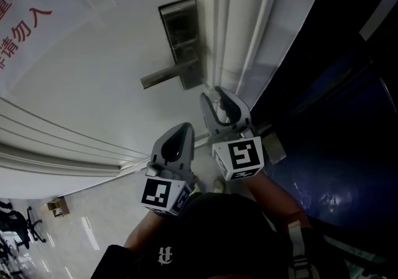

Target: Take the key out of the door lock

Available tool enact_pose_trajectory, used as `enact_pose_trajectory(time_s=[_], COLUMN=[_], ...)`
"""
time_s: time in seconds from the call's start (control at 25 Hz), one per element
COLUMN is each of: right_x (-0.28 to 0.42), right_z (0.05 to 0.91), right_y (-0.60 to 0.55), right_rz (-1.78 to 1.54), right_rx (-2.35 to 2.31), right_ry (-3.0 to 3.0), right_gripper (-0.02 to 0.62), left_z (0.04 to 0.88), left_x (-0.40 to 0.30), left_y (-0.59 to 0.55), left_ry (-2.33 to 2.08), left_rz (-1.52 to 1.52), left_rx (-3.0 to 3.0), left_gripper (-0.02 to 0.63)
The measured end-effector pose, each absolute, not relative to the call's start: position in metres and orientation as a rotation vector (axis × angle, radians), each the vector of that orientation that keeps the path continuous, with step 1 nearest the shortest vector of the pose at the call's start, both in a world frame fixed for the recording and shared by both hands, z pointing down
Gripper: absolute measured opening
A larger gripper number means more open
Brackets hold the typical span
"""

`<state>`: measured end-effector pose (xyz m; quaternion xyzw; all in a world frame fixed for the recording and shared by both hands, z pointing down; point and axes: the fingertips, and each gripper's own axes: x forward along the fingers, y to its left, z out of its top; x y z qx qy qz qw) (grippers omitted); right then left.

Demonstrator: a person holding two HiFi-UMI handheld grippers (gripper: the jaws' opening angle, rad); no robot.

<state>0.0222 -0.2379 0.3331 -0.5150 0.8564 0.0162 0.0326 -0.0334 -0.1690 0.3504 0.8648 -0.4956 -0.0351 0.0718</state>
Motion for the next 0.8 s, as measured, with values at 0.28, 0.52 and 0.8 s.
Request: enact_pose_trajectory(time_s=[0.28, 0.52, 0.8], right_x=[0.036, 0.04, 0.039], right_z=[0.329, 0.317, 0.313], right_y=[-0.21, -0.186, -0.174], right_rz=[0.052, 0.049, 0.056], right_rx=[-1.523, -1.467, -1.445], right_ry=[2.66, 2.666, 2.665], right_gripper=[0.135, 0.135, 0.135], left_z=[0.352, 0.347, 0.34], left_x=[-0.015, -0.009, -0.01], left_y=[-0.154, -0.147, -0.145], left_ry=[-1.497, -1.514, -1.538], left_rz=[-0.106, -0.127, -0.136], left_rx=[2.598, 2.594, 2.608], left_gripper=[0.006, 0.006, 0.006])
